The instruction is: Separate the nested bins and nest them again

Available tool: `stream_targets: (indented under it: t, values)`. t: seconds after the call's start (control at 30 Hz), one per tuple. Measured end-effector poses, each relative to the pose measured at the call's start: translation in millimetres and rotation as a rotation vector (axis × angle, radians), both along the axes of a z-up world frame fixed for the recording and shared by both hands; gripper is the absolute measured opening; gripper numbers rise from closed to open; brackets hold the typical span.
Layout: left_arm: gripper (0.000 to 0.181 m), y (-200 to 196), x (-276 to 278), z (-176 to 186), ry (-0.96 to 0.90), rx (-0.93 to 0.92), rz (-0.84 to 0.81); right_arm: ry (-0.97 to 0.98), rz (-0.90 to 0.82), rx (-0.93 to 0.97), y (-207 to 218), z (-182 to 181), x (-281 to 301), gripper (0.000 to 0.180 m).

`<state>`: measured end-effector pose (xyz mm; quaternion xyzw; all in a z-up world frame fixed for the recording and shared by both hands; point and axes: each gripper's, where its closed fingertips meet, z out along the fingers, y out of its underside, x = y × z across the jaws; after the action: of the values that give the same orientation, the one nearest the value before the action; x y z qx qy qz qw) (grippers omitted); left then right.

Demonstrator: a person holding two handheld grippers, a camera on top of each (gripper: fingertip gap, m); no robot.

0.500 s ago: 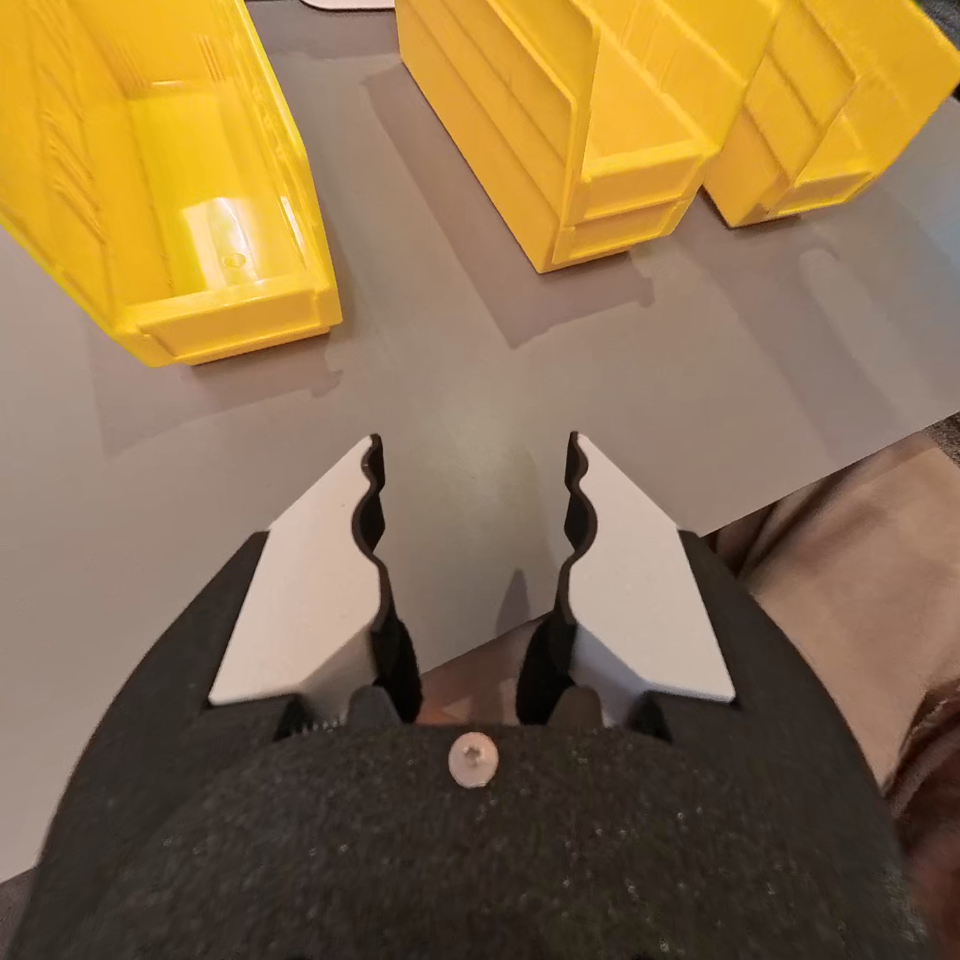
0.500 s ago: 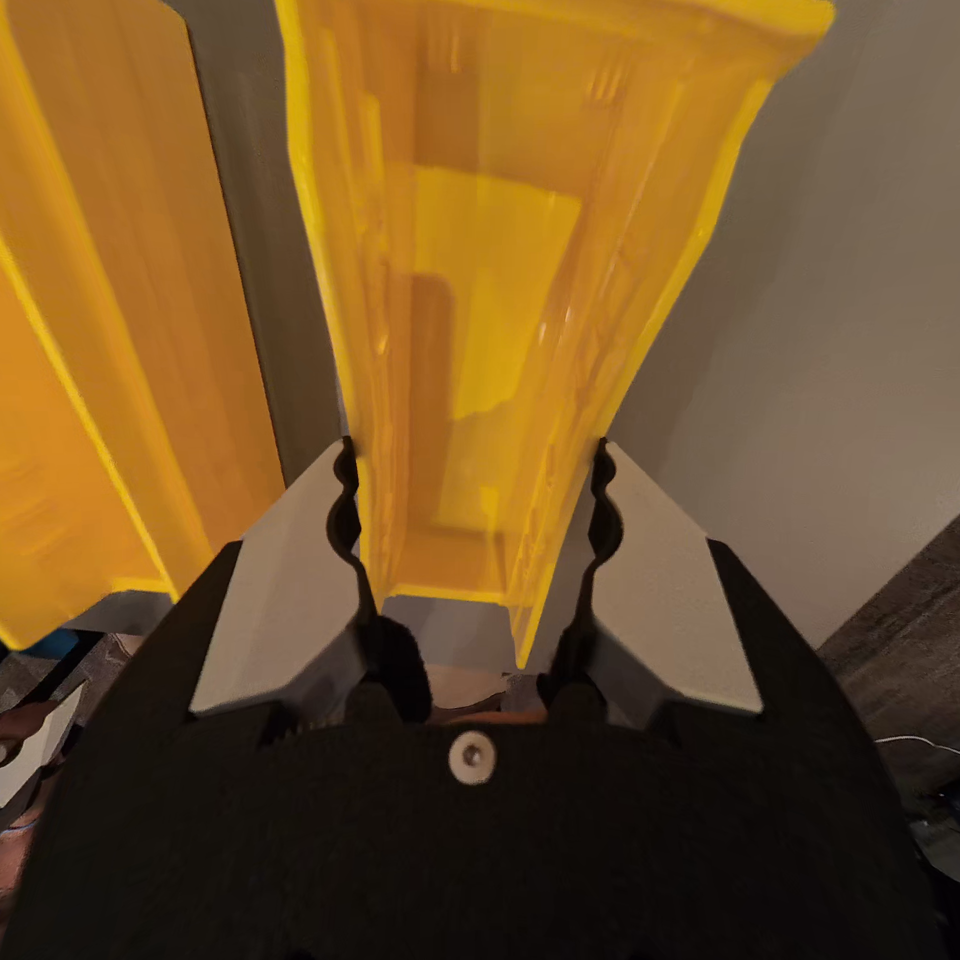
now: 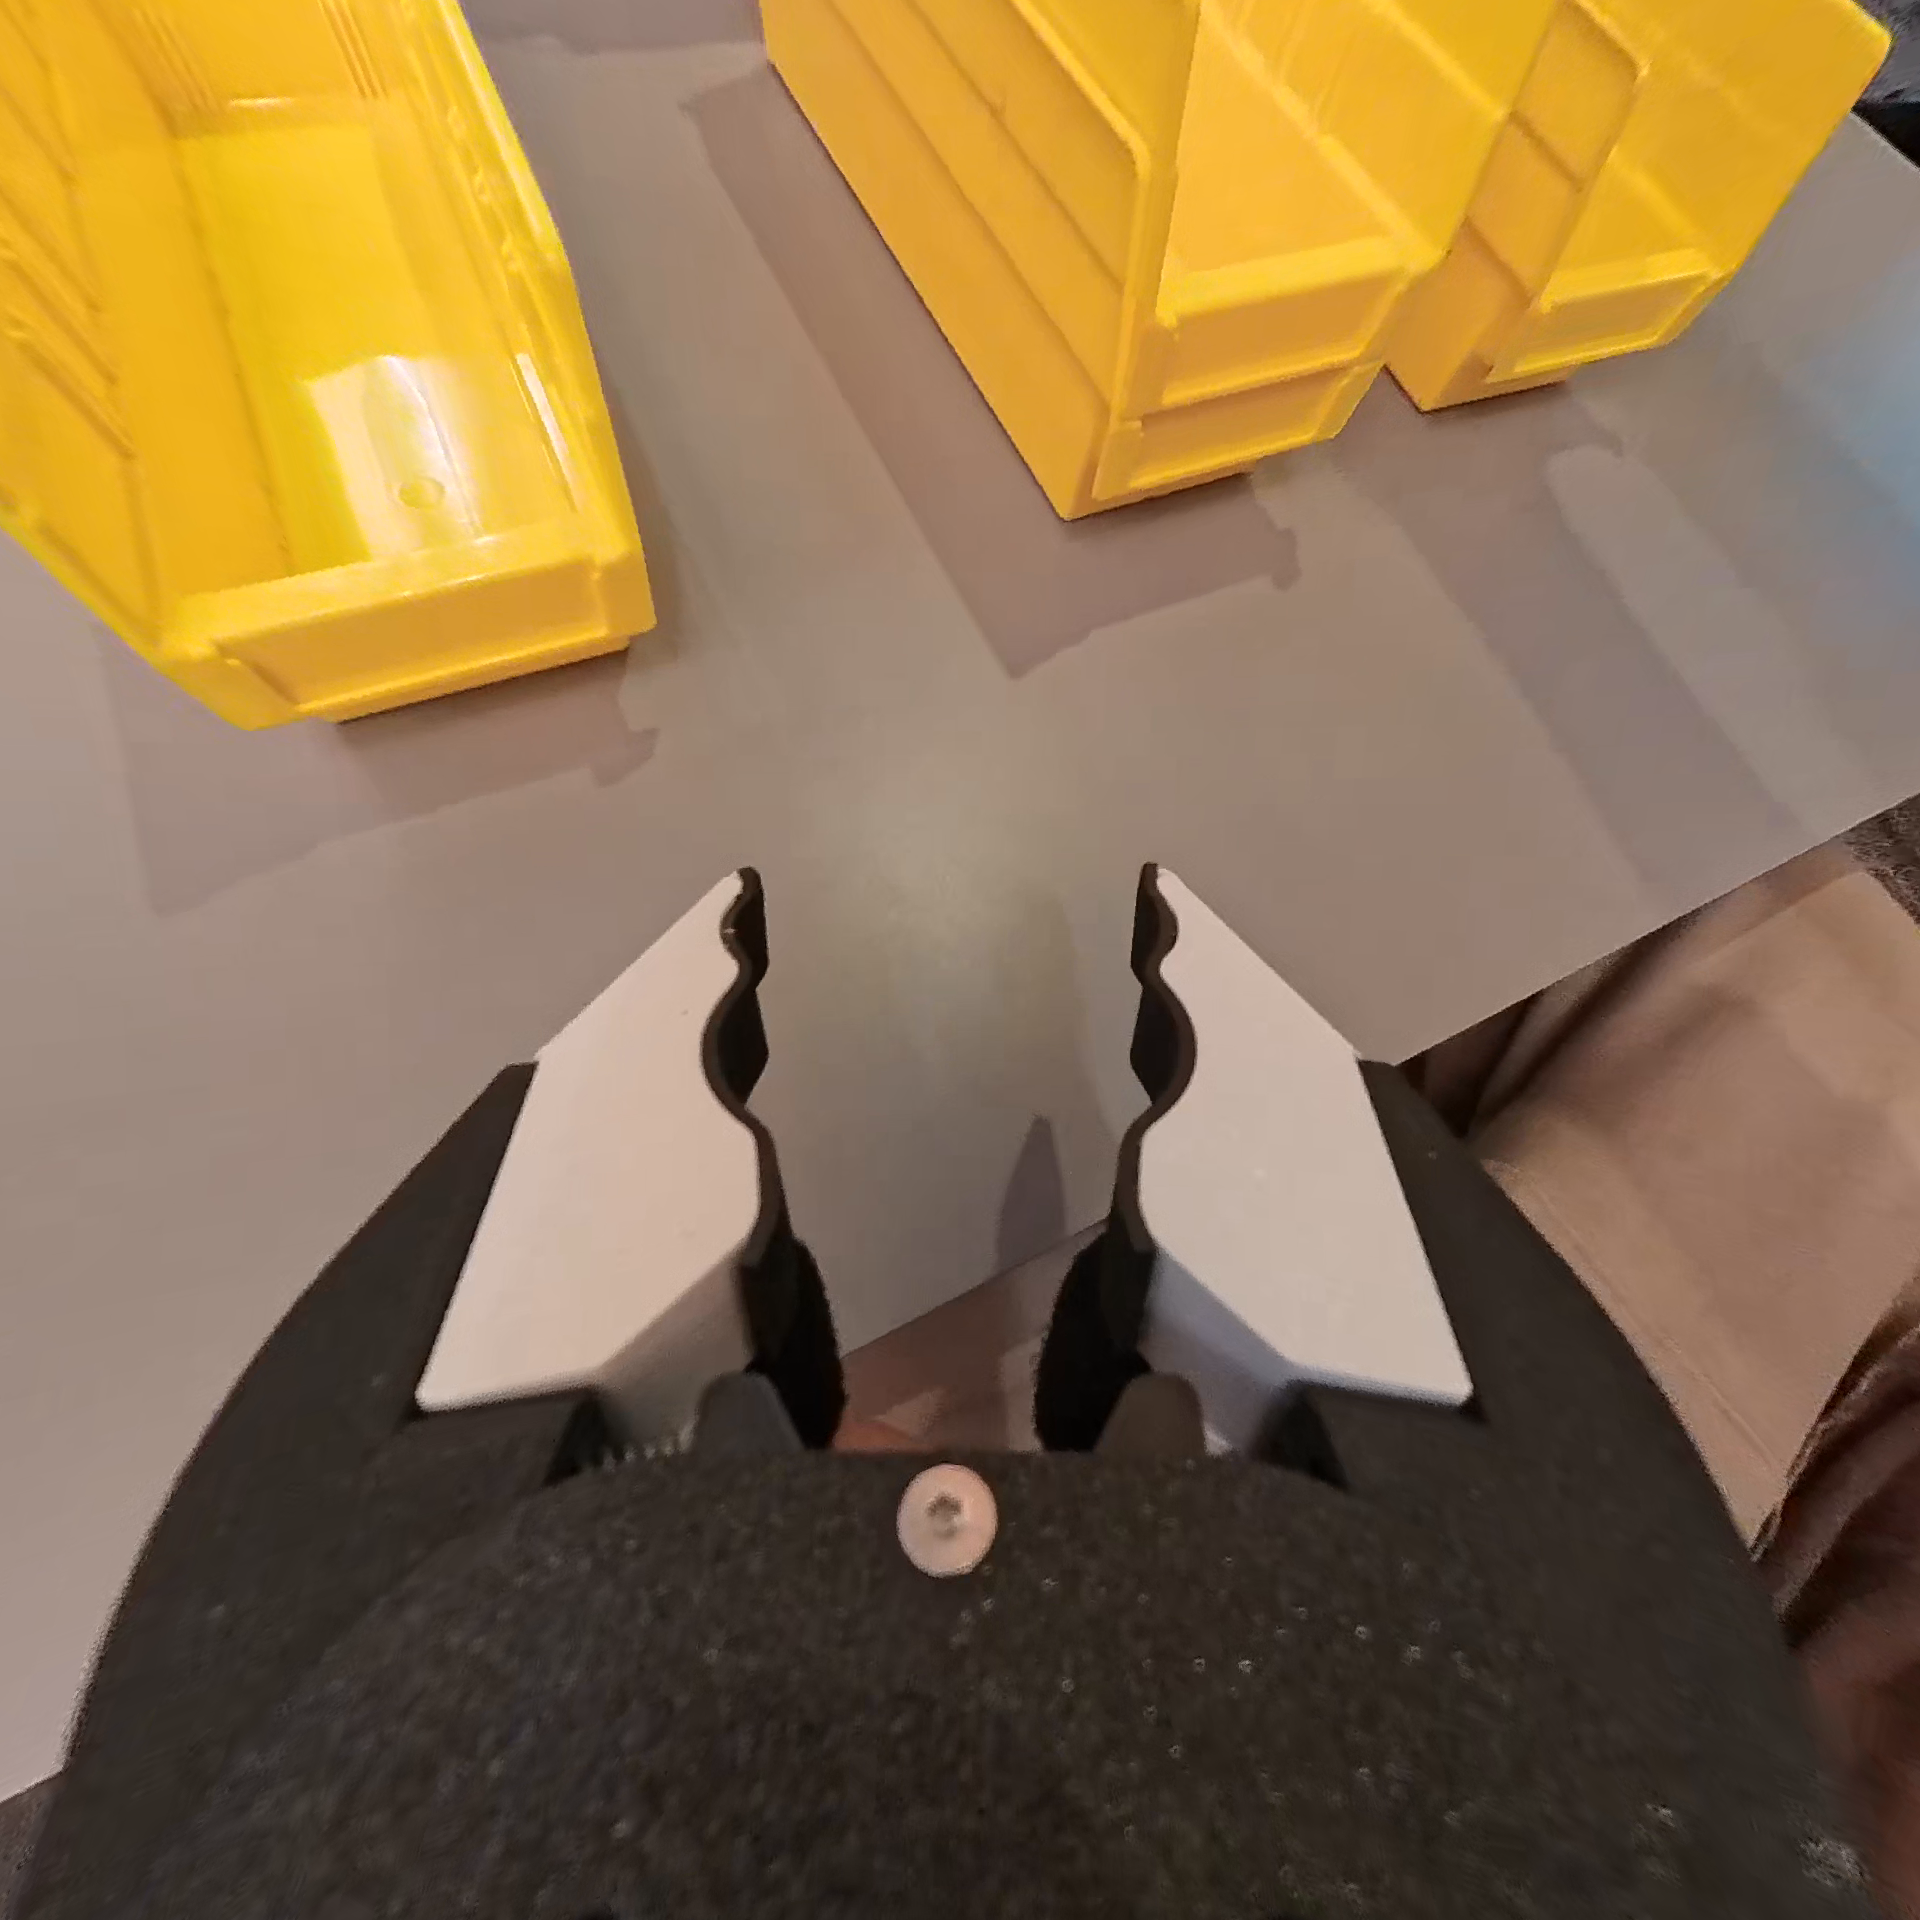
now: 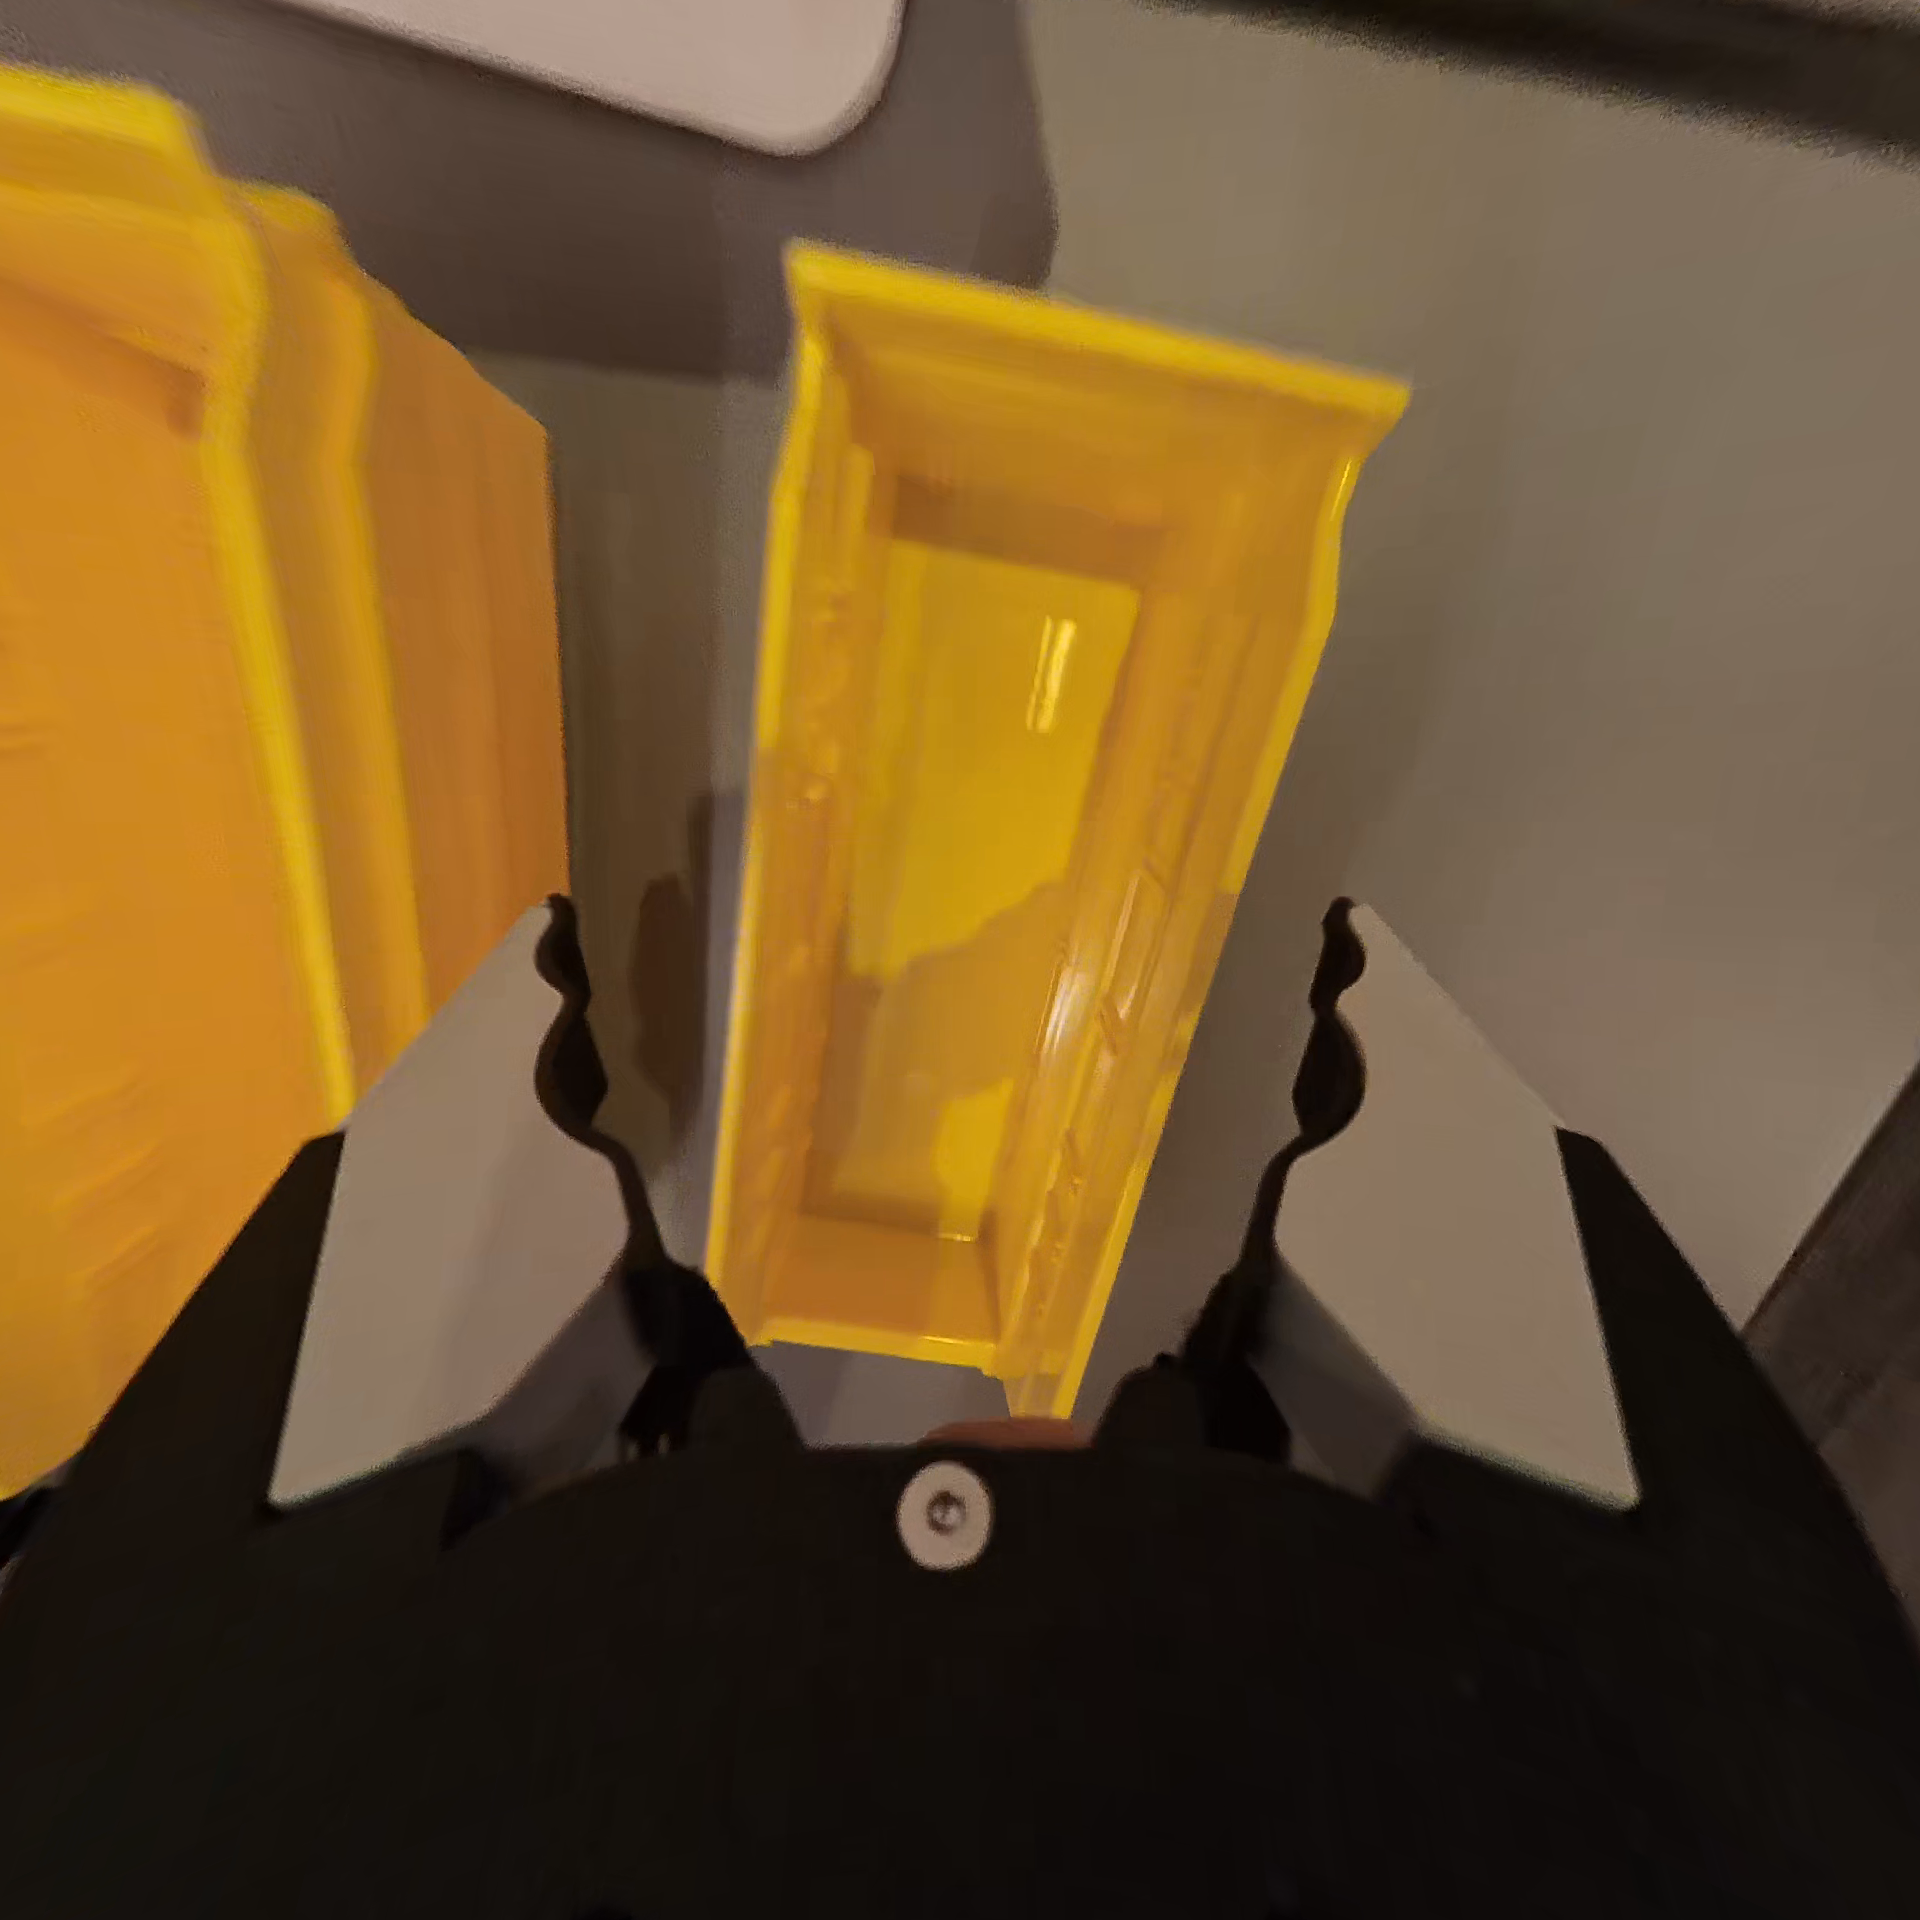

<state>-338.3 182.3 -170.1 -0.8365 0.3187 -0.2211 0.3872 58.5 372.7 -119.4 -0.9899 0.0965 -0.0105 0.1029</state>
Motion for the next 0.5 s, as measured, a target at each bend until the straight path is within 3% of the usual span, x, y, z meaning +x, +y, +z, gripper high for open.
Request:
stream_targets:
  t: [0.13, 0.23, 0.33, 0.5]
  values:
    - [0.070, -4.9, 5.4, 5.2, -0.010, 0.012, -0.021, -0.067, 0.147, 0.149, 14.9, 50.9, -39.1, 0.130]
    - [0.070, -10.1, 10.5, 5.5, 0.007, 0.025, -0.041, -0.148, 0.180, 0.171, 17.4, 71.5, -62.9, 0.145]
    - [0.071, -14.6, 12.8, 5.2, 0.037, 0.053, -0.054, -0.028, 0.214, 0.146, 16.4, 66.0, -111.2, 0.128]
    - [0.072, -14.1, 7.3, 7.4, 0.092, 0.119, -0.049, 0.062, 0.119, 0.071, 20.5, 32.8, -152.9, 0.147]
